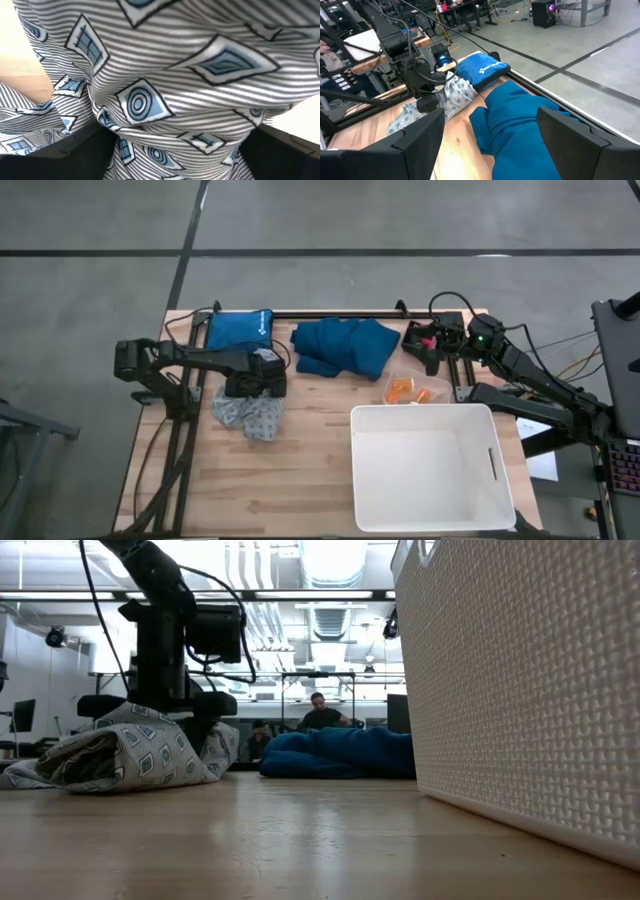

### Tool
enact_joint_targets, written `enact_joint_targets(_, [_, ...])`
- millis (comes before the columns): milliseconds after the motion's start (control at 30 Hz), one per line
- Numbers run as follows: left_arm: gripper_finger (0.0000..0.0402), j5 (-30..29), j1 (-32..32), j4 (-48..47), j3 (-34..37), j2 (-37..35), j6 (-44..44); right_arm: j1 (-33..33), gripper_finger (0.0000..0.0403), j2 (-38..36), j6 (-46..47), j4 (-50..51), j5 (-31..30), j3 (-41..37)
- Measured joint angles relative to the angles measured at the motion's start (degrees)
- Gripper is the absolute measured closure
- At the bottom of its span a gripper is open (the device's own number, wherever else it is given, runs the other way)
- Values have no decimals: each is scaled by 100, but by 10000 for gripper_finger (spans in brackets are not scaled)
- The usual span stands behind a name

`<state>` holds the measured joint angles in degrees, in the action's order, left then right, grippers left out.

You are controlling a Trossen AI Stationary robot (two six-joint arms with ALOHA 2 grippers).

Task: Pick & place medical supplies in basket/bin
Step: Put the gray patterned patient gown into the white bin

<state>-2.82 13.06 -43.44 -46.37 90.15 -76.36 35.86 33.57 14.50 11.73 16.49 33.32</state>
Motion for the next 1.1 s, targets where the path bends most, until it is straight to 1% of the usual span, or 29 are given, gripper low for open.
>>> enact_joint_targets(233, [20, -59, -1, -69, -7, -4, 1, 1, 92, 0, 0, 0, 0, 0])
enact_joint_targets(333, [31, -64, 0, -80, -8, -4, 2, 2, 92, 1, 0, 0, 0, 0])
enact_joint_targets(433, [55, -63, 0, -84, -11, -7, 2, 2, 92, -1, 0, 0, 0, 0])
enact_joint_targets(833, [177, -80, 0, -2, -13, -11, 0, 1, 92, 0, 1, 0, 0, 0])
enact_joint_targets(967, [206, -77, 0, 18, -13, -15, 0, 0, 92, -1, 0, 0, 0, 0])
enact_joint_targets(1100, [221, -77, 0, 62, -11, -15, 0, 1, 92, 0, 0, 0, 0, 0])
